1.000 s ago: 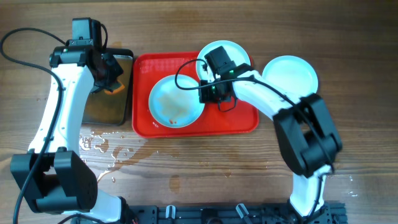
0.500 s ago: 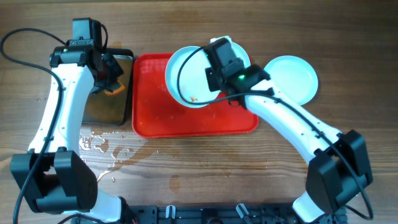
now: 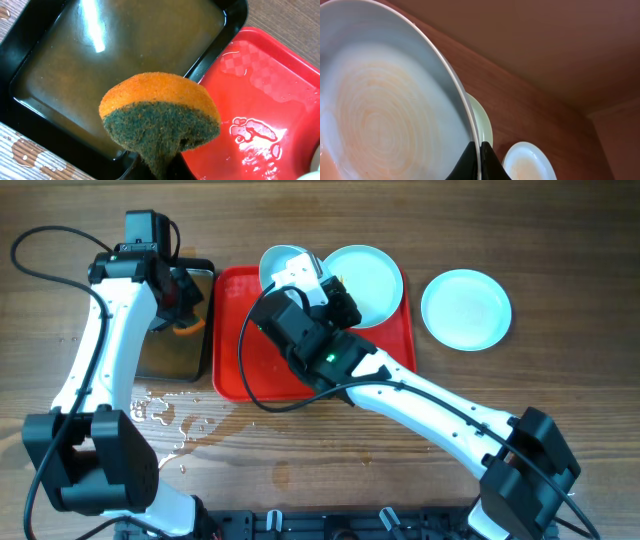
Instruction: Clean dirty plates on tray and stack at the side
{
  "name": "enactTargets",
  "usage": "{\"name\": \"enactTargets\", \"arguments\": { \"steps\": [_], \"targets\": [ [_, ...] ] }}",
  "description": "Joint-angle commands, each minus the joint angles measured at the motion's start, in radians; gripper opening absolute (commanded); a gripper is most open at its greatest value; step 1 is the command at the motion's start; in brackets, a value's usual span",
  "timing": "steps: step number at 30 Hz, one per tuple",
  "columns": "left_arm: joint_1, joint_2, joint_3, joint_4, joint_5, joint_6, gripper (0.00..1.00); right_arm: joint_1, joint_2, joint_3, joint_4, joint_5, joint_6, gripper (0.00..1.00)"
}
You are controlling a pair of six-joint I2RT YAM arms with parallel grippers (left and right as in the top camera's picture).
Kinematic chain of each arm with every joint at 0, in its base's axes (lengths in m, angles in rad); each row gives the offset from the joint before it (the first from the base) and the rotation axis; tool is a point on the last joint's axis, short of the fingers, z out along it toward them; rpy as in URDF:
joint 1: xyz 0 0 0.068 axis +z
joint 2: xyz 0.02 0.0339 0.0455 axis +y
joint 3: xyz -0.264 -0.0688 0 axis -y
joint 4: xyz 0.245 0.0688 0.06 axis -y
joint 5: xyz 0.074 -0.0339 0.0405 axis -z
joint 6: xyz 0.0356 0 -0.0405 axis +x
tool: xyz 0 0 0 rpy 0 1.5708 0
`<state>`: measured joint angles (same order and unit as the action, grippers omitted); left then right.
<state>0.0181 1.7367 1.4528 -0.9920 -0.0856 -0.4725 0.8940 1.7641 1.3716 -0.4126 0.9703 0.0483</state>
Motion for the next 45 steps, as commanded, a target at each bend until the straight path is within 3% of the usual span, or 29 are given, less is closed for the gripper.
{"name": "enactTargets", "arguments": {
  "steps": [1,5,9,22,25,31,33,38,45],
  "targets": [
    [-0.012,0.011,0.004,-0.001,-0.021,-0.011,0.04,-0.008,-0.021,0.014,-0.034,-0.030,0.104,0.04],
    [-0.016,0.011,0.004,-0.016,-0.021,-0.014,0.04,-0.028,-0.021,-0.002,-0.109,-0.133,0.273,0.04],
    [-0.027,0.011,0.004,-0.022,-0.021,-0.027,0.04,-0.029,-0.021,-0.045,-0.082,-0.100,0.291,0.04],
    [-0.062,0.010,0.004,-0.044,-0.021,-0.037,0.04,0.030,-0.021,-0.045,0.317,0.251,-0.193,0.04],
    [-0.067,0.010,0.004,-0.047,-0.021,-0.037,0.04,0.051,-0.021,-0.045,0.357,0.294,-0.254,0.04],
    [-0.067,0.010,0.004,-0.044,-0.021,-0.037,0.04,0.080,-0.021,-0.045,0.292,0.287,-0.233,0.04],
    [-0.067,0.010,0.004,-0.044,-0.021,-0.037,0.04,0.082,-0.021,-0.045,0.209,0.209,-0.187,0.04],
    [-0.067,0.010,0.004,-0.037,-0.021,-0.037,0.04,0.019,-0.006,-0.045,-0.089,-0.369,0.188,0.04],
    [-0.067,0.010,0.004,-0.023,-0.021,-0.037,0.04,-0.149,0.135,-0.045,-0.108,-0.811,0.354,0.04]
  ]
}}
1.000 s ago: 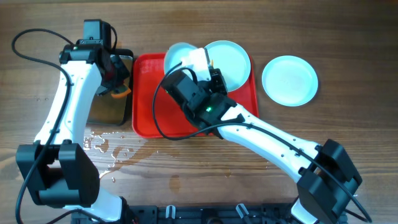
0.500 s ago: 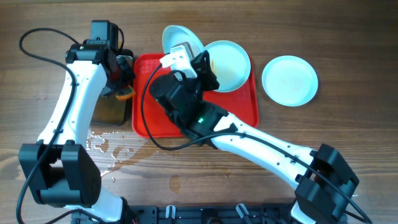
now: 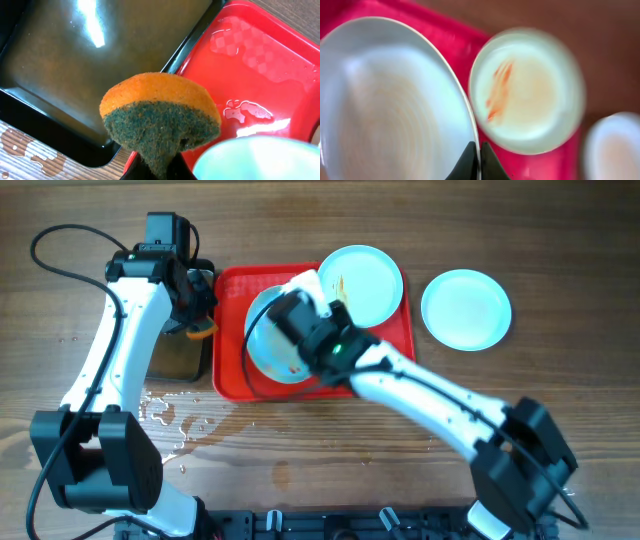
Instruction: Clean dirty plates on tray and stack at the side
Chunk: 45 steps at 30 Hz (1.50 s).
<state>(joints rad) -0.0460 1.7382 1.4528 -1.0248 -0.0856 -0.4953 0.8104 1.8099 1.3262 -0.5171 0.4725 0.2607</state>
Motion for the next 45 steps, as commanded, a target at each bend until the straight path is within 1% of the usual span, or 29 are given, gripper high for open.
{"name": "enactTargets", "arguments": {
  "steps": [1,4,5,7,11,12,13,17,19,22,24,26,31,34,37,39,41,43,44,45],
  "targets": [
    [-0.003,0.009,0.004,0.010,-0.021,-0.014,0.04,-0.083,0.110,0.000,-0.005,-0.366,0.156,0.04],
    [-0.003,0.009,0.004,0.010,-0.021,-0.014,0.04,-0.134,0.148,0.000,-0.010,-0.538,0.160,0.05],
    [-0.003,0.009,0.004,0.011,-0.021,-0.014,0.04,-0.146,0.148,0.000,-0.013,-0.569,0.158,0.12],
    [-0.003,0.009,0.004,0.012,-0.021,-0.014,0.04,-0.163,0.144,0.001,-0.013,-0.604,0.150,0.22],
    [-0.003,0.009,0.004,0.023,-0.020,-0.014,0.04,-0.198,0.143,0.025,-0.012,-0.701,0.041,0.38],
    [-0.003,0.009,0.004,0.026,-0.020,-0.014,0.04,-0.208,0.143,0.034,-0.012,-0.721,0.014,0.44],
    [-0.003,0.009,0.004,0.029,-0.020,-0.014,0.04,-0.218,0.143,0.043,-0.012,-0.736,-0.019,0.48],
    [-0.003,0.009,0.004,0.047,-0.020,-0.014,0.04,-0.260,0.163,0.086,-0.008,-0.737,-0.224,0.56],
    [-0.003,0.009,0.004,0.056,-0.020,-0.014,0.04,-0.264,0.192,0.119,-0.014,-0.735,-0.291,0.57],
    [-0.003,0.009,0.004,0.070,-0.020,-0.014,0.04,-0.262,0.282,0.215,-0.045,-0.744,-0.378,0.57],
    [-0.003,0.009,0.004,0.071,-0.020,-0.014,0.04,-0.256,0.340,0.272,-0.068,-0.766,-0.416,0.57],
    [-0.003,0.009,0.004,0.071,-0.020,-0.014,0.04,-0.250,0.385,0.314,-0.082,-0.765,-0.423,0.55],
    [-0.003,0.009,0.004,0.071,-0.020,-0.014,0.04,-0.251,0.418,0.323,-0.079,-0.766,-0.444,0.48],
    [-0.003,0.009,0.004,0.071,-0.020,-0.015,0.04,-0.249,0.440,0.322,-0.078,-0.770,-0.440,0.39],
    [-0.003,0.009,0.004,0.074,-0.020,-0.015,0.04,-0.247,0.468,0.321,-0.082,-0.774,-0.404,0.25],
    [-0.003,0.009,0.004,0.074,-0.020,-0.014,0.04,-0.247,0.484,0.321,-0.091,-0.786,-0.349,0.13],
    [-0.003,0.009,0.004,0.074,-0.020,-0.014,0.04,-0.247,0.484,0.321,-0.102,-0.787,-0.294,0.04],
    [-0.003,0.009,0.004,0.074,-0.008,-0.015,0.04,-0.249,0.483,0.322,-0.112,-0.787,-0.215,0.04],
    [-0.003,0.009,0.004,0.074,-0.003,-0.018,0.04,-0.251,0.483,0.322,-0.117,-0.787,-0.155,0.04],
    [-0.003,0.010,0.004,0.074,0.008,-0.023,0.04,-0.256,0.483,0.322,-0.124,-0.785,-0.058,0.04]
  ]
}}
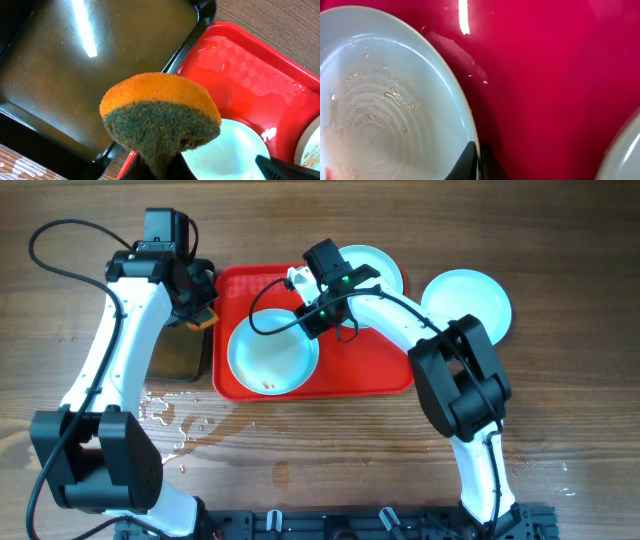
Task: Clean dirty plates on tray and stack at the side
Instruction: 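Scrub the last plate with the sponge in the left gripper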
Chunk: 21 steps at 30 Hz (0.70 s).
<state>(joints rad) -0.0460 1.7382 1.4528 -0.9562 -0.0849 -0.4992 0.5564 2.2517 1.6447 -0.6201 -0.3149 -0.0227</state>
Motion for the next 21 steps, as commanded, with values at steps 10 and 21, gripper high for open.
{"name": "enactTargets", "arguments": {
  "steps": [10,21],
  "targets": [
    [-0.055,0.046,0.004,0.005,0.043,-0.064,0.04,-0.027,0.041,0.003,-0.025,0.103,0.766,0.04],
    [-0.165,0.190,-0.035,0.104,0.038,-0.116,0.04,-0.027,0.041,0.003,-0.032,0.163,0.822,0.04]
  ]
}}
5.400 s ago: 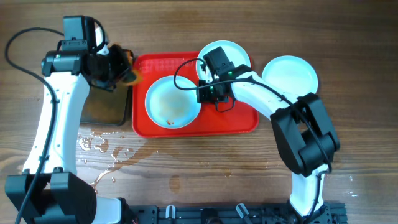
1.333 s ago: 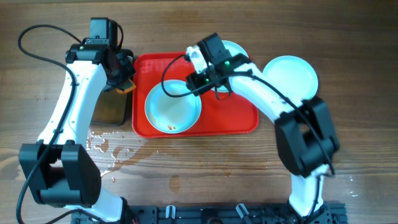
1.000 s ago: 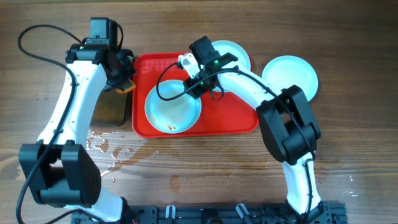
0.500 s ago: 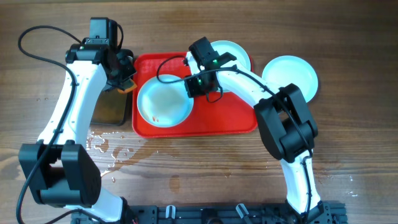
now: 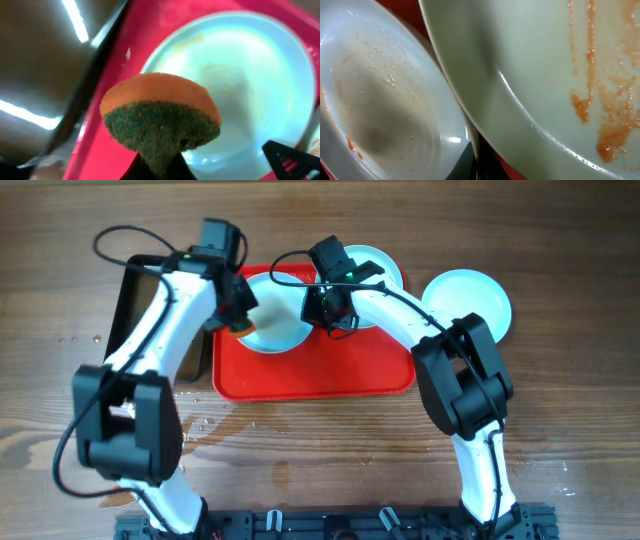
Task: Clean dirty plates on tray and stack at the side
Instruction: 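Scrub the last plate with the sponge in the left gripper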
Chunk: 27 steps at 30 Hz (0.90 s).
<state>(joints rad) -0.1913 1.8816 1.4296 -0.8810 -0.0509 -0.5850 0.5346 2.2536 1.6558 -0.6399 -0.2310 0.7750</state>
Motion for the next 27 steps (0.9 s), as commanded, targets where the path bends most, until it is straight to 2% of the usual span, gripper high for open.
{"name": "enactTargets", "arguments": {
  "steps": [1,6,10,13,16,18,25,27],
  "targets": [
    [-0.026,0.066,-0.012,0.048,-0.004,-0.030,0.04,-0.006,0.039,-0.008,-0.011,0.078,0.010,0.04],
    [-0.036,0.153,-0.012,0.124,-0.065,-0.029,0.04,-0.006,0.039,-0.008,-0.012,0.076,-0.016,0.04],
    [-0.037,0.214,-0.012,0.111,-0.066,-0.016,0.04,-0.006,0.039,-0.008,-0.003,0.075,-0.046,0.04],
    [-0.039,0.233,-0.012,0.064,-0.063,0.107,0.04,-0.006,0.039,-0.008,0.000,0.075,-0.067,0.04],
    [-0.035,0.235,-0.012,0.044,-0.064,0.314,0.04,-0.006,0.039,-0.008,-0.001,0.075,-0.068,0.04],
    [-0.029,0.235,-0.012,0.082,-0.076,0.379,0.04,-0.006,0.039,-0.008,0.000,0.075,-0.068,0.04],
    [-0.029,0.236,-0.012,0.320,-0.114,0.380,0.04,-0.006,0.039,-0.008,-0.003,0.075,-0.079,0.04],
    [-0.029,0.236,-0.012,0.383,-0.164,0.380,0.04,-0.006,0.039,-0.008,-0.002,0.075,-0.094,0.04]
  ]
}}
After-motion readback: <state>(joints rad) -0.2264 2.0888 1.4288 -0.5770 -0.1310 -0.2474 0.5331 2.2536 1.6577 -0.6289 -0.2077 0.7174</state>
